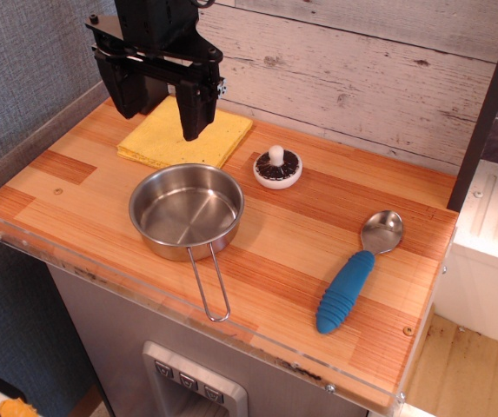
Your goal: Pick the brownie from the corner of the table and place it in vessel
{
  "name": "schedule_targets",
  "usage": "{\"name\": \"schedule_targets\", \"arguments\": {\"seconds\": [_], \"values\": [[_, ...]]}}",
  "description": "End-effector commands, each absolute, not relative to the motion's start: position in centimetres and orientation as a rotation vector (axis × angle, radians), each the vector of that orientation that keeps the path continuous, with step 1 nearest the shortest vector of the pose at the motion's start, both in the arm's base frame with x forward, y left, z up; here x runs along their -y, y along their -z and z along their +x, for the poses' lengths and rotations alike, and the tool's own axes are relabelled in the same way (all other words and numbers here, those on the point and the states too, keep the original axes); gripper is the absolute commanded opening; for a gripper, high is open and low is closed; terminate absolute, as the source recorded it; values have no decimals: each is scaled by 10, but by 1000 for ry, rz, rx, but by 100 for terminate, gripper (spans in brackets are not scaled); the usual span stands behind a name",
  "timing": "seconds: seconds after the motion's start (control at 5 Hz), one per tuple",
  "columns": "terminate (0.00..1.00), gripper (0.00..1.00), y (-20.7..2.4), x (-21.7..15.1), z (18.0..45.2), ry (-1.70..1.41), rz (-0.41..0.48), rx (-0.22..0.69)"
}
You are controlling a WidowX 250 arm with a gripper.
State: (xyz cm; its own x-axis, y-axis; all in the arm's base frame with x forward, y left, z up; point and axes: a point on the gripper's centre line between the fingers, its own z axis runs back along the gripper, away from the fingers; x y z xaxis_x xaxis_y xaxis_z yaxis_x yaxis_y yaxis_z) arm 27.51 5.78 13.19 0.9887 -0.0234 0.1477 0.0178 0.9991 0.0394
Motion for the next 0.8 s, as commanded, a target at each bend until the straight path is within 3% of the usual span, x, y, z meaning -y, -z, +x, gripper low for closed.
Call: {"name": "schedule_targets", "arguments": {"seconds": [0.0,0.2,0.6], "values": [[0,100,-132,-58,275,21,38,149],[0,100,-116,-40,296,-41,20,198],[0,100,-75,-16,352,3,26,180]]}}
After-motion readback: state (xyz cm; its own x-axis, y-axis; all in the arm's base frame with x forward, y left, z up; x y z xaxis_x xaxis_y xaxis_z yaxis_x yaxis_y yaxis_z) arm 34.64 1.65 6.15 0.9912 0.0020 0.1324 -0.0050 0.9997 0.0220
